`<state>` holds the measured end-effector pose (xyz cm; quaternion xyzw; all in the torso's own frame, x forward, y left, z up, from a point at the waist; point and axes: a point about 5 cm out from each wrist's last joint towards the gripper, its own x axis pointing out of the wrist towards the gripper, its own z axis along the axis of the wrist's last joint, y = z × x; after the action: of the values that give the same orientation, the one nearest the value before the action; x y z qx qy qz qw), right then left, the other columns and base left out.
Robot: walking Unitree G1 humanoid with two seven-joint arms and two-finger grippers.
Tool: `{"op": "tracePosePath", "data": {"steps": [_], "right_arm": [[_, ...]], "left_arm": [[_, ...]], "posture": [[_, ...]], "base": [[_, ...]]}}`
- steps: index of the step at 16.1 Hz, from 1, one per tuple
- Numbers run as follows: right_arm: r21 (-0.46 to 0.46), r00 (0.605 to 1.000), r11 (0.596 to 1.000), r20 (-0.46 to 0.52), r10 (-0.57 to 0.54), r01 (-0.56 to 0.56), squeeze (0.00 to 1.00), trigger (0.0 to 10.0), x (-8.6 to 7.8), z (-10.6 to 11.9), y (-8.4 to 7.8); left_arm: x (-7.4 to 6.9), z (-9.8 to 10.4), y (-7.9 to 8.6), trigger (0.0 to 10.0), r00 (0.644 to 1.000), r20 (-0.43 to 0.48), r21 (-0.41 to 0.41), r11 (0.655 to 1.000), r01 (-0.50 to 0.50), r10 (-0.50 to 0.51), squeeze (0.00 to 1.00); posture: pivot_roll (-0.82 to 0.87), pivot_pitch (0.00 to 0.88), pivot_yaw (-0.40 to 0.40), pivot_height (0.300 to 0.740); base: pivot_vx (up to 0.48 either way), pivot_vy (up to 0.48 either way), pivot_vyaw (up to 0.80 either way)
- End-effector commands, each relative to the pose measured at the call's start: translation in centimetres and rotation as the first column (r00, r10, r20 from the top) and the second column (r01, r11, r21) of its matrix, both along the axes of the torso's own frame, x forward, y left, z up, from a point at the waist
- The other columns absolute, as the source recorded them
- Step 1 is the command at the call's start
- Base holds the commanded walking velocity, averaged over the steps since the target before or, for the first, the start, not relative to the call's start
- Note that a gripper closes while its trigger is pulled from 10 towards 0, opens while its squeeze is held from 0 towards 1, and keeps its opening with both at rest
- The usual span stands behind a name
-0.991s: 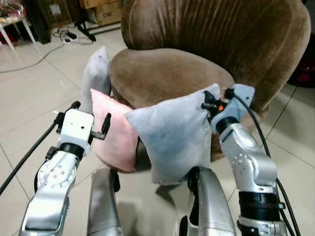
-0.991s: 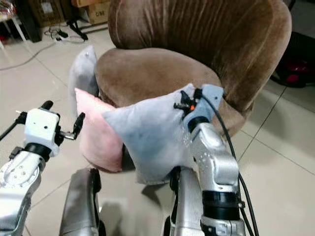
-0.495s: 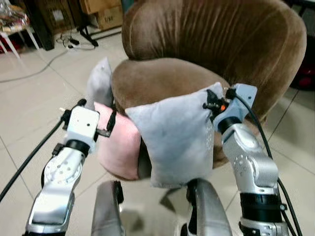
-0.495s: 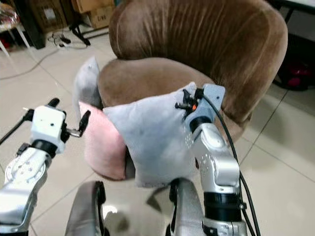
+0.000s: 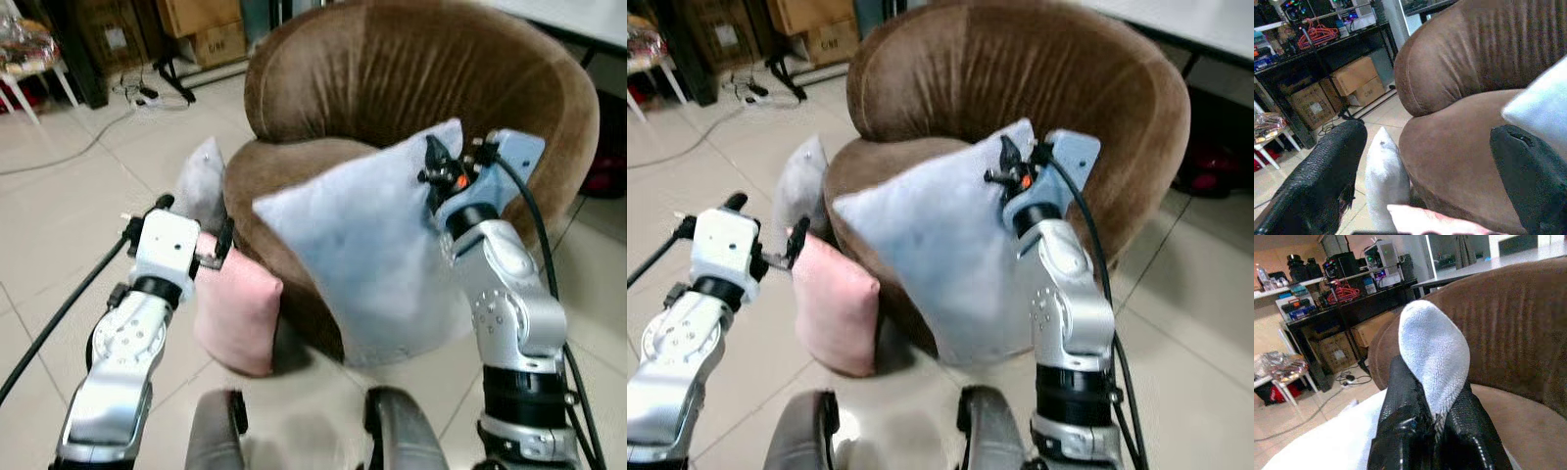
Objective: Move the pillow to the sofa from floor
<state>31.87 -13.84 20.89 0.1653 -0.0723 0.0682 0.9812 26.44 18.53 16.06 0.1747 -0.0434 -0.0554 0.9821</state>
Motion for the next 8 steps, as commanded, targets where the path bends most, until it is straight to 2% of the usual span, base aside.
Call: {"op": "tracePosePath", "data": {"steps": [1,2,3,4,6,8], "right_arm": [[0.024,0.998,1.000,0.055,-0.014,0.012,0.00,10.0,0.1,1.3,-0.2],[0.032,0.999,0.999,0.049,-0.018,0.016,0.00,10.0,0.1,1.3,-0.2],[0.106,0.999,0.994,0.039,-0.010,0.006,0.00,10.0,0.1,1.3,-0.2],[0.235,0.999,0.971,-0.001,0.038,-0.037,0.00,10.0,0.1,0.9,0.2],[0.254,0.998,0.966,-0.043,0.050,-0.038,0.00,10.0,-0.2,-0.4,0.0],[0.245,0.993,0.969,-0.119,0.008,0.022,0.00,10.0,-0.7,-3.0,-1.0]], "left_arm": [[0.1,0.1,0.1,10.0,1.000,0.008,0.007,1.000,-0.006,0.006,0.00],[0.2,0.1,0.1,10.0,1.000,0.009,0.008,1.000,-0.003,0.003,0.00],[0.2,0.2,-0.1,10.0,1.000,0.013,0.017,1.000,0.007,-0.007,0.00],[0.2,0.3,-0.1,10.0,1.000,0.017,0.020,1.000,0.011,-0.011,0.00],[0.1,0.3,-0.1,10.0,1.000,0.019,0.017,1.000,0.010,-0.010,0.00],[-0.4,0.1,0.1,10.0,1.000,0.008,0.019,1.000,0.005,-0.005,0.00]], "posture": [[0.00,0.000,-0.044,0.683],[0.00,0.000,-0.044,0.688],[0.00,0.000,-0.037,0.697],[0.00,0.000,-0.037,0.712],[-0.01,0.000,-0.025,0.726],[0.00,0.000,-0.026,0.740]], "base": [[0.000,0.000,0.00],[0.000,0.000,0.00],[0.000,0.000,0.00],[0.000,0.000,0.00],[0.000,0.000,0.00],[0.000,0.000,0.00]]}}
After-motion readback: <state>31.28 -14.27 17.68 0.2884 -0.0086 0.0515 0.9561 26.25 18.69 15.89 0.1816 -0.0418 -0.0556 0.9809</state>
